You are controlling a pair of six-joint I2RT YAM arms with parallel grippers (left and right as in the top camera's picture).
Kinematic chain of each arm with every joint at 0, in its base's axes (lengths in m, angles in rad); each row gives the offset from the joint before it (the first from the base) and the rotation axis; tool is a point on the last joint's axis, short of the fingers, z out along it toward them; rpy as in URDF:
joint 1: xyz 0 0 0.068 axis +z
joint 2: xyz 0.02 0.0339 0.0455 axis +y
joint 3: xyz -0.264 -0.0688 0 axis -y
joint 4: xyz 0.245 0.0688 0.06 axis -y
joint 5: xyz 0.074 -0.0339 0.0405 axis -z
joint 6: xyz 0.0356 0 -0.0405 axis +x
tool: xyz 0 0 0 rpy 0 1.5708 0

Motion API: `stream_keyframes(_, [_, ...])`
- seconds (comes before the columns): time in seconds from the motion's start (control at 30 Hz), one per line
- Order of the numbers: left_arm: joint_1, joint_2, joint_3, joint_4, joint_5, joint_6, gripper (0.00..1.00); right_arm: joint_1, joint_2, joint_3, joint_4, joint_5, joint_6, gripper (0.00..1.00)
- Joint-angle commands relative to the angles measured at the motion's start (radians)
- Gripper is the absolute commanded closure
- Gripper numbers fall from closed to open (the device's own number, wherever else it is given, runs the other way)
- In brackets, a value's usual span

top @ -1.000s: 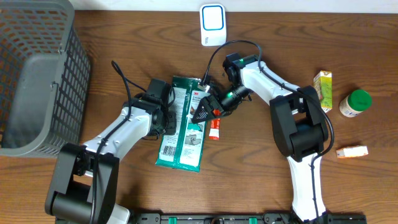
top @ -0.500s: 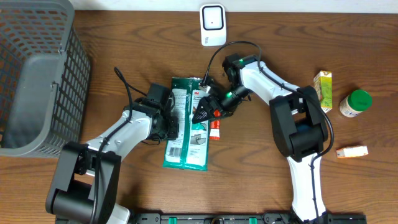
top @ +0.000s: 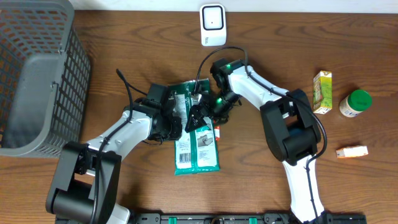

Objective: Scan the item barcode
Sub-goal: 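Grip the 3M package edges with both grippers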

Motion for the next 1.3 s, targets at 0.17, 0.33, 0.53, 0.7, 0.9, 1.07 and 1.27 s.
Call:
stream_keyframes(0.17, [-0.002, 0.012, -0.007, 0.004, 0.012, -0.002, 0.73, 0.005, -0.021, -0.023, -0.022, 0.074, 0.013, 0.01])
stream_keyframes(0.33, [-0.002, 0.012, -0.007, 0.005, 0.011, -0.002, 0.74, 0.005, -0.043, -0.024, -0.021, 0.074, 0.014, 0.01])
stream_keyframes(0.53, [-0.002, 0.012, -0.007, 0.015, 0.012, -0.002, 0.85, 0.005, -0.048, -0.038, -0.024, 0.161, 0.055, 0.01])
stream_keyframes(0.7, [-0.002, 0.012, -0.007, 0.015, 0.012, -0.002, 0.85, 0.003, -0.167, -0.039, -0.014, 0.174, 0.06, 0.01])
stream_keyframes(0.9, [-0.002, 0.012, -0.007, 0.027, 0.012, -0.002, 0.85, 0.006, -0.345, -0.039, -0.014, 0.349, 0.142, 0.01])
stream_keyframes(1.07, [-0.002, 0.012, -0.007, 0.031, 0.012, -0.002, 0.85, -0.033, -0.404, -0.044, -0.058, 0.518, 0.251, 0.01])
stream_keyframes(1.27, [-0.002, 0.012, -0.007, 0.031, 0.012, -0.002, 0.85, -0.062, -0.459, -0.16, -0.006, 0.488, 0.27, 0.01])
